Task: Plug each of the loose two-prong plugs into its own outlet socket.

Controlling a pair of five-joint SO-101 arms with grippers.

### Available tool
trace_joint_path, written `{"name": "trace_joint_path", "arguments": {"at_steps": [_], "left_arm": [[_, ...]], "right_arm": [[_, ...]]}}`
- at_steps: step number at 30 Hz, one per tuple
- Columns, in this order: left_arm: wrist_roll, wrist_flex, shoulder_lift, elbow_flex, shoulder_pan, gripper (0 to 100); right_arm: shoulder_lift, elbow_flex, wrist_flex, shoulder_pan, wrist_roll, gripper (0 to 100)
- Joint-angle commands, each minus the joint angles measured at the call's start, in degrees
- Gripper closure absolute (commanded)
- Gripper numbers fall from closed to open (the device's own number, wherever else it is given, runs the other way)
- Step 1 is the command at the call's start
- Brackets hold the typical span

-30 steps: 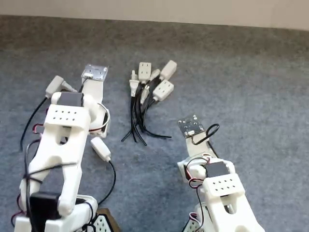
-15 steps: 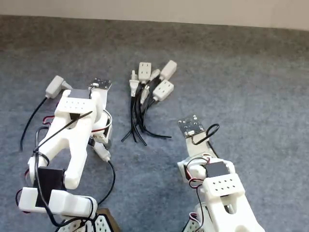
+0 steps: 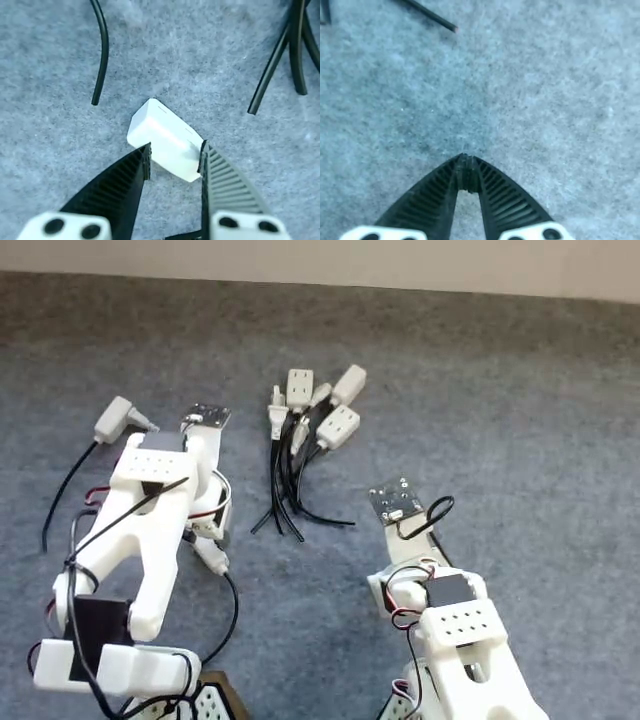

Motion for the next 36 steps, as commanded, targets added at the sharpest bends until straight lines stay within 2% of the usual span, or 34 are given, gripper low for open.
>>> {"name": "trace_joint_path", "arguments": {"at_steps": [1,5,10,13,21,28,36], "left_arm": [[-3.96,-1.58,0.66,1.54,-2.33,88],[-6.24,-1.49,0.66,1.54,-2.33,92],[-8.7,-1.23,1.1,1.63,-2.07,92],[-15.38,-1.05,1.19,1.71,-1.27,92],[-38.07,10.02,1.19,0.4,1.63,92],[-49.14,22.77,1.1,-10.42,-0.57,92],[-45.71,24.09,0.66,-26.07,-11.56,92]], "right_arm": [[-0.84,-0.13,-0.84,-0.48,0.7,99.3],[-0.84,-0.13,-0.84,-0.48,0.7,99.3],[-0.84,-0.13,-0.84,-0.48,0.7,99.3],[-0.84,-0.13,-0.84,-0.48,0.7,99.3],[-0.84,-0.13,-0.75,-0.48,0.7,99.3],[-0.84,-0.13,-0.75,-0.48,0.7,99.3],[-0.84,-0.13,-0.75,-0.48,0.7,99.3]]}}
